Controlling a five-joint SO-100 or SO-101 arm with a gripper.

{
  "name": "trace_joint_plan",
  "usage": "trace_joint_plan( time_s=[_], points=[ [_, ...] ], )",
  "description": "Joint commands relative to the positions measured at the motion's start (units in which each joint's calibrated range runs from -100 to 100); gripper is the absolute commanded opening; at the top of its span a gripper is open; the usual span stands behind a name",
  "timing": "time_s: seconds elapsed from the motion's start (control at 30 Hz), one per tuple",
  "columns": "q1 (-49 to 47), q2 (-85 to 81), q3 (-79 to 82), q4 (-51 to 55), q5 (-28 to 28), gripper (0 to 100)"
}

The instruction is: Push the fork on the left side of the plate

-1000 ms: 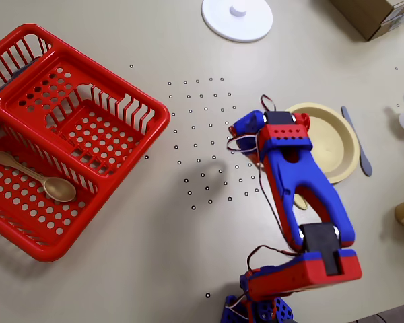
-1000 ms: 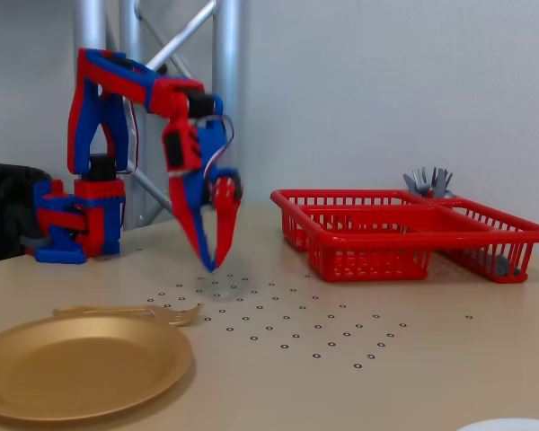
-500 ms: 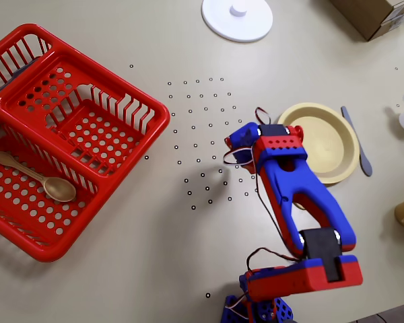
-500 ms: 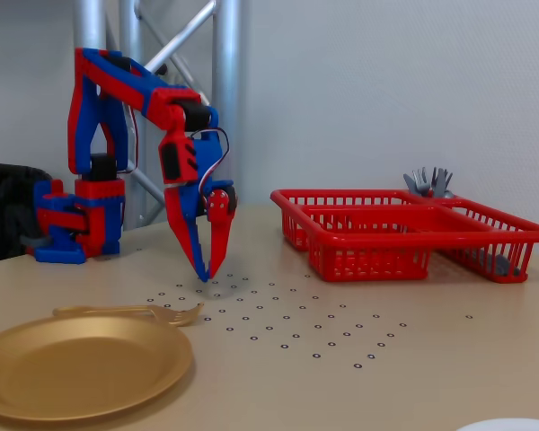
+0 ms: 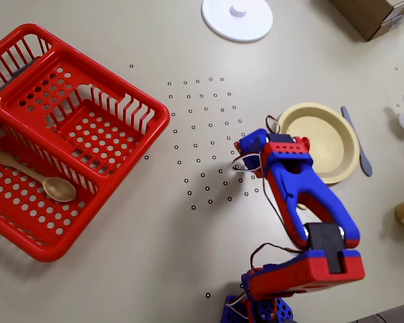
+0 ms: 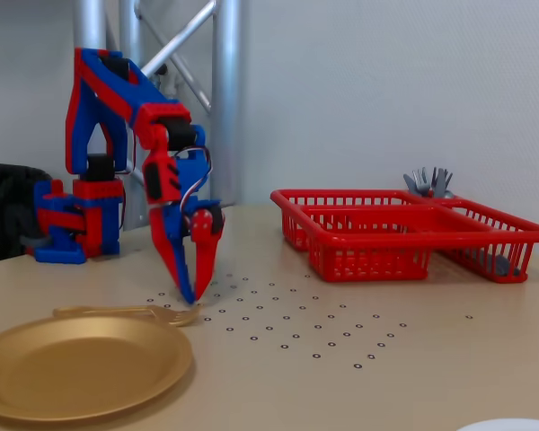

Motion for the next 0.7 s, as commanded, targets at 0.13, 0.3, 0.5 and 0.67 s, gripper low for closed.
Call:
trace_joint_plan(
  time_s=[0.13, 0.3, 0.5, 0.67],
  points=[
    [1.19, -0.74, -0.64, -1.14, 0.29, 0],
    [1.55, -0.23, -0.64, -1.14, 0.39, 0],
    [2.34, 1.46, -2.81, -1.06, 0.34, 0],
    [3.7, 3.99, -5.35, -1.14, 0.93, 0]
  ],
)
